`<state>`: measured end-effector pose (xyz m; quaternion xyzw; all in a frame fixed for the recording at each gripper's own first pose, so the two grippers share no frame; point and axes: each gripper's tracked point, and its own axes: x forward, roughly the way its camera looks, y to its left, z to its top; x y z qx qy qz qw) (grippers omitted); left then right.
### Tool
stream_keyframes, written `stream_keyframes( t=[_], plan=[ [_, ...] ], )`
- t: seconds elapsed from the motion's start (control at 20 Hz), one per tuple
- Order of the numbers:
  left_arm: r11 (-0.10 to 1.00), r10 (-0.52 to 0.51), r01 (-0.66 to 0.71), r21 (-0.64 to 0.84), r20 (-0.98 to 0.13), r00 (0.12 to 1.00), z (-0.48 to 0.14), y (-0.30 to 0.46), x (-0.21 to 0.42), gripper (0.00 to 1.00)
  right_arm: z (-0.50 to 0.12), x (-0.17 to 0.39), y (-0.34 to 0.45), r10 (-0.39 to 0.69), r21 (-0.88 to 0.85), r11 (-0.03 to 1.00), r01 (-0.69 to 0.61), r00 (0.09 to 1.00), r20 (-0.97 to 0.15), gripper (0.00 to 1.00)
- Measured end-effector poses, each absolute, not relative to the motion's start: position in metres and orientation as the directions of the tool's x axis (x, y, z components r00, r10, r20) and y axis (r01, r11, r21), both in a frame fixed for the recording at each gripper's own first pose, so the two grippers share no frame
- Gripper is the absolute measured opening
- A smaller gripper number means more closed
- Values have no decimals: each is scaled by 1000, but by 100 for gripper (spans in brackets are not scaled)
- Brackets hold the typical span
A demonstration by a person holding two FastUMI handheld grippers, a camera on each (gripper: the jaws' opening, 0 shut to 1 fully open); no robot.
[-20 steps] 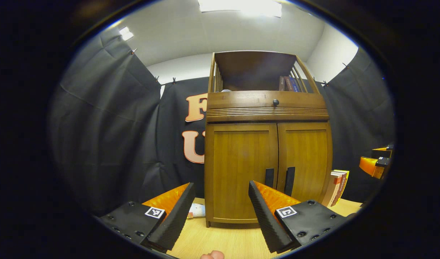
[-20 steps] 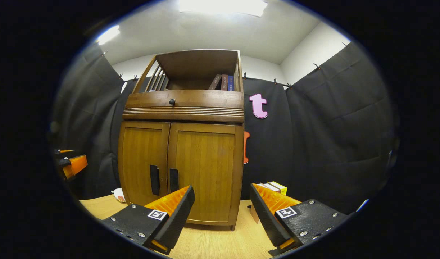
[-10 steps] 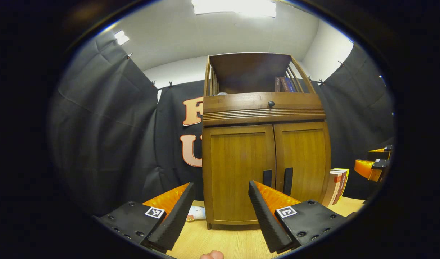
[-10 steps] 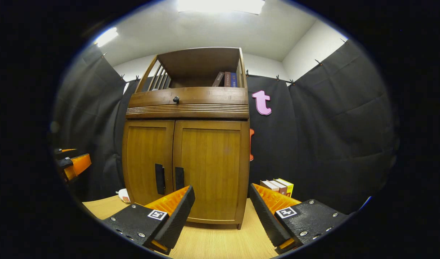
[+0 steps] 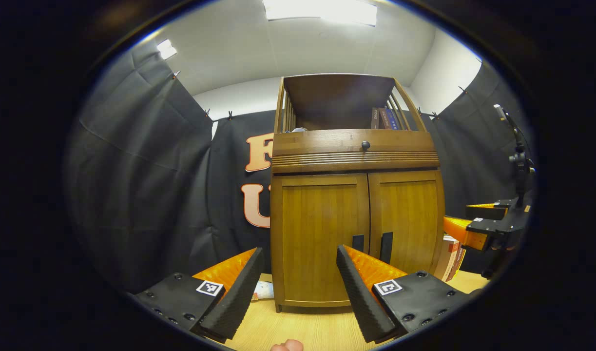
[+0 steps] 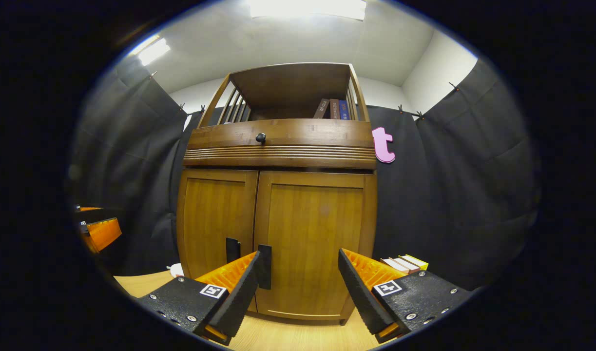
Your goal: Open the right door of the double-door shoe cabinet with the right hand, and open the left door with the left hand.
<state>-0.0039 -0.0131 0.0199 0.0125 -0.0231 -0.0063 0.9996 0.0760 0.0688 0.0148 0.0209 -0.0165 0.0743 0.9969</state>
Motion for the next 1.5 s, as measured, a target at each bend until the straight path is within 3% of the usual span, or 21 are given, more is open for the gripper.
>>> stream_keyframes(
  t=[0.3, 0.4, 0.5, 0.55, 0.65, 0.85, 0.9, 0.95, 1.0, 1.15, 1.3, 1.45, 1.5],
  plan=[
    [1000, 8, -9, 19, 32, 999, 13, -8, -12, 97, 1, 145, 114, 205, 32, 978, -207, 977, 53, 94],
    [1000, 13, -13, 13, 30, 999, 13, -7, -14, 96, -16, 170, 126, 212, 36, 976, -213, 977, 27, 97],
    [1000, 22, -22, 3, 30, 999, 13, -3, -16, 96, -36, 190, 134, 211, 40, 977, -211, 977, 6, 94],
    [1000, 28, -28, 0, 30, 999, 12, 0, -17, 96, -47, 204, 139, 206, 38, 978, -205, 978, -15, 98],
    [999, 43, -43, 0, 30, 999, 10, 6, -17, 97, -63, 224, 146, 192, 48, 981, -190, 980, -59, 94],
    [997, 81, -81, 12, 23, 996, 5, 24, -17, 97, -83, 236, 160, 200, 107, 976, -189, 974, -103, 94],
    [996, 88, -89, 11, 20, 996, 4, 27, -17, 97, -88, 240, 162, 193, 110, 977, -181, 975, -110, 90],
    [995, 96, -96, 11, 19, 995, 4, 30, -17, 97, -92, 244, 164, 187, 112, 978, -174, 975, -122, 98],
    [995, 103, -103, 12, 19, 995, 4, 33, -17, 98, -97, 246, 164, 179, 114, 980, -164, 974, -138, 96],
    [994, 111, -111, 18, 24, 994, 5, 35, -14, 98, -100, 254, 160, 130, 105, 988, -116, 981, -146, 68],
    [994, 108, -108, 20, 17, 994, 1, 36, -11, 97, -102, 251, 170, 160, 119, 982, -145, 979, -126, 54],
    [994, 103, -104, 26, 30, 994, 4, 33, -11, 98, -101, 249, 171, 185, 113, 978, -174, 978, -95, 28],
    [995, 96, -97, 32, 40, 995, 6, 30, -11, 98, -102, 250, 171, 190, 96, 979, -181, 977, -95, 27]
  ],
)
